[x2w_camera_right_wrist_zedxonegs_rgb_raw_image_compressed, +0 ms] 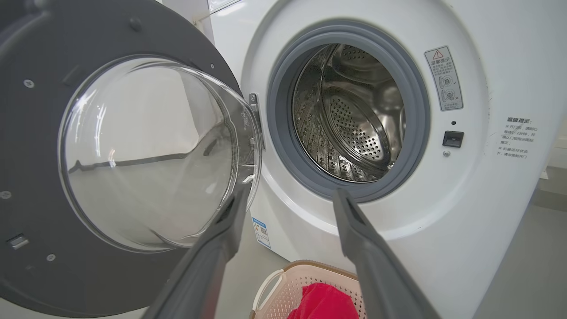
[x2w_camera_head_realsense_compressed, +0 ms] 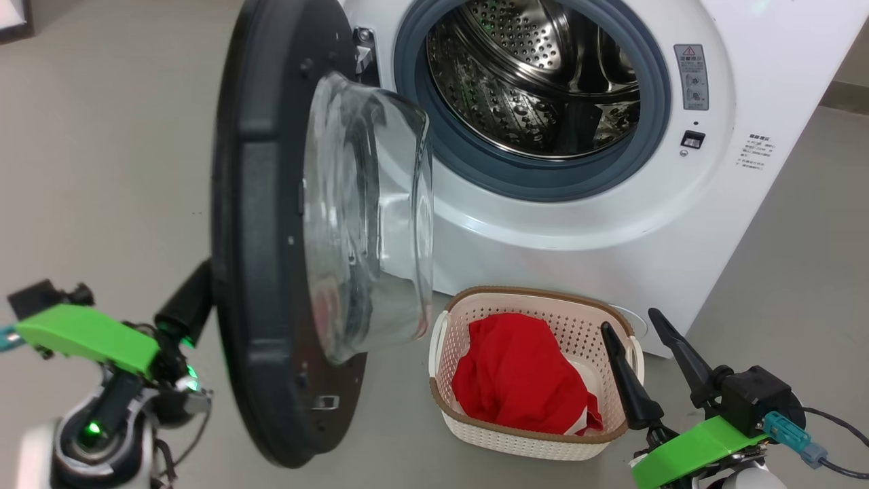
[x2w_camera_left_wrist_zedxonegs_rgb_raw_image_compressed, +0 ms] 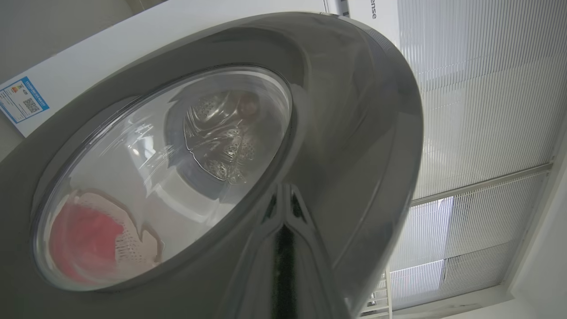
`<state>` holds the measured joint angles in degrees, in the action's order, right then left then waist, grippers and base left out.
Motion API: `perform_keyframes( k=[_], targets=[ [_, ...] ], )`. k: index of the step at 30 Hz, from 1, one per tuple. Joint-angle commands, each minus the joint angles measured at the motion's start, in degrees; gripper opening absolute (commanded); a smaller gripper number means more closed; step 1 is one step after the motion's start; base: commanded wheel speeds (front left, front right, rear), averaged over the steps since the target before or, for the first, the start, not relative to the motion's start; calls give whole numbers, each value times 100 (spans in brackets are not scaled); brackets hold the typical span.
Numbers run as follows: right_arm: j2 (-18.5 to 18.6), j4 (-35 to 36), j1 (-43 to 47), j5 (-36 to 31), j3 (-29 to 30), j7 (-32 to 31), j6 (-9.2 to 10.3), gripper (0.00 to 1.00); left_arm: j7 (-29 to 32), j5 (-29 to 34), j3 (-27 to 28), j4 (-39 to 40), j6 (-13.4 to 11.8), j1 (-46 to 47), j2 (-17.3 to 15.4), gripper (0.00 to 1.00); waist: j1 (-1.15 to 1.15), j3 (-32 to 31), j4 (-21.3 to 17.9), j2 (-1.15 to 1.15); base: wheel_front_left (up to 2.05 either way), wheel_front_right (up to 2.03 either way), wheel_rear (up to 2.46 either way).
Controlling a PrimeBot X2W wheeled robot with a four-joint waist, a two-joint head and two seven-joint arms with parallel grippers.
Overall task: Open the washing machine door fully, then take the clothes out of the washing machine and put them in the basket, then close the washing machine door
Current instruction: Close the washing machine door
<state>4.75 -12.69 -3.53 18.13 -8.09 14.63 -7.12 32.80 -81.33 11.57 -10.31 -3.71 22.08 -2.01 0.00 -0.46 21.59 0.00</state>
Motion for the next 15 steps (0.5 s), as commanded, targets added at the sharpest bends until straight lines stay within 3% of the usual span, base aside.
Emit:
perform_keyframes(
  k=[1,7,15],
  targets=[
    [19,153,-211,65,-97,37,-36,100,-40,-126,-67,352,-62,-54,-88,0,0,11,-20,0,0,0,0],
    [17,147,-237,78,-115,37,-36,100,-262,-379,-509,825,-228,-364,-88,0,0,31,-95,0,0,0,0],
    [28,155,-261,88,-101,37,-36,100,-410,-599,-874,1079,-266,-555,-88,0,0,65,-204,0,0,0,0]
  ],
)
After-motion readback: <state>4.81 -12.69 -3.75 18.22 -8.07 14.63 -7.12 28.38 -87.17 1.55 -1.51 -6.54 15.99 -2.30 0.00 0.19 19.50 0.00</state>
